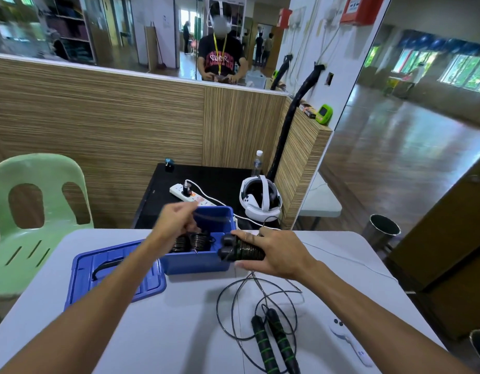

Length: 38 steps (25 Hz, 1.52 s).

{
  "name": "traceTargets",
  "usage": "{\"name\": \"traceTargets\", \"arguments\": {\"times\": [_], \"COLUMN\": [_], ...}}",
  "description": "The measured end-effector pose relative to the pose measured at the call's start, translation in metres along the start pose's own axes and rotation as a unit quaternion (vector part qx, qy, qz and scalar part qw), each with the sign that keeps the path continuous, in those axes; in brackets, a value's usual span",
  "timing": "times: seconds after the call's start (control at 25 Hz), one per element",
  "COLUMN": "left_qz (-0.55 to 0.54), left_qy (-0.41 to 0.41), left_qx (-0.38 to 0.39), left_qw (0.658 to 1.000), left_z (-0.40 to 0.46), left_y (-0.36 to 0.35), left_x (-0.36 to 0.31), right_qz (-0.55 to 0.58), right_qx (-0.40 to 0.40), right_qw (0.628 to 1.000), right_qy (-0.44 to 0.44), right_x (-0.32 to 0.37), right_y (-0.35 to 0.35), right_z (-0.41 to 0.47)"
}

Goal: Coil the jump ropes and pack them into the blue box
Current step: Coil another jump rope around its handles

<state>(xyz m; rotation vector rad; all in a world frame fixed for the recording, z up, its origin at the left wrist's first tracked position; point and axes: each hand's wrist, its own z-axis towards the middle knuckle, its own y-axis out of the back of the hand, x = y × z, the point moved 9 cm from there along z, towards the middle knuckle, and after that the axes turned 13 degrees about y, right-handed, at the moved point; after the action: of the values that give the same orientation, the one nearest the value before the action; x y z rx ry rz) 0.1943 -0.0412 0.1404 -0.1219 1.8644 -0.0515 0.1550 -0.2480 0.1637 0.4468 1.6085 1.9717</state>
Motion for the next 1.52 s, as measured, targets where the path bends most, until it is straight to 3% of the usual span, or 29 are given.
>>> {"name": "traceTargets", "arguments": {"times": [0.04, 0.12, 0.2, 0.28, 0.48, 0.64, 0.76, 0.88, 0.96, 1.12, 1.2, 1.28, 1.36, 1.52], "left_qz": [-0.035, -0.034, 0.115, 0.247, 0.372, 0.278, 0.320, 0.400, 0.416, 0.320, 0.325, 0.253, 0.208, 0.216], "left_qy": [-0.024, -0.054, -0.097, -0.131, -0.126, -0.082, -0.109, -0.052, -0.033, -0.043, -0.008, 0.047, 0.055, 0.103], "left_qx": [-0.014, 0.036, 0.067, 0.047, -0.061, -0.033, 0.008, 0.043, 0.021, -0.028, 0.028, 0.080, 0.089, 0.155], "left_qw": [0.999, 0.997, 0.986, 0.959, 0.918, 0.956, 0.941, 0.914, 0.908, 0.946, 0.945, 0.963, 0.973, 0.958], "left_z": [-0.005, -0.022, -0.044, -0.056, -0.049, -0.049, -0.055, -0.054, -0.051, -0.053, -0.053, -0.051, -0.047, -0.048], "left_y": [0.015, 0.018, 0.000, -0.016, -0.026, -0.017, -0.026, -0.041, -0.040, -0.037, -0.050, -0.059, -0.062, -0.067], "left_x": [-0.015, -0.043, -0.053, -0.047, -0.017, -0.005, 0.000, 0.039, 0.056, 0.053, 0.055, 0.058, 0.051, 0.043], "right_qz": [-0.004, -0.020, -0.034, -0.027, -0.031, -0.030, -0.004, 0.029, 0.029, 0.021, -0.005, -0.018, -0.027, -0.056], "right_qx": [0.032, 0.082, 0.096, 0.089, 0.058, 0.060, 0.045, 0.005, -0.012, -0.009, 0.003, 0.011, 0.014, 0.031], "right_qw": [0.998, 0.987, 0.978, 0.973, 0.969, 0.960, 0.955, 0.951, 0.953, 0.959, 0.966, 0.974, 0.980, 0.981], "right_qy": [-0.045, -0.134, -0.184, -0.209, -0.239, -0.273, -0.292, -0.309, -0.300, -0.283, -0.259, -0.227, -0.197, -0.183], "right_x": [-0.016, -0.043, -0.055, -0.061, -0.077, -0.092, -0.095, -0.094, -0.090, -0.082, -0.073, -0.059, -0.045, -0.037], "right_y": [-0.009, -0.023, -0.030, -0.034, -0.025, -0.017, -0.018, -0.012, -0.008, -0.007, -0.005, -0.006, -0.009, -0.013], "right_z": [-0.010, -0.029, -0.035, -0.032, -0.024, -0.037, -0.042, -0.038, -0.033, -0.024, -0.016, -0.006, 0.003, 0.011]}}
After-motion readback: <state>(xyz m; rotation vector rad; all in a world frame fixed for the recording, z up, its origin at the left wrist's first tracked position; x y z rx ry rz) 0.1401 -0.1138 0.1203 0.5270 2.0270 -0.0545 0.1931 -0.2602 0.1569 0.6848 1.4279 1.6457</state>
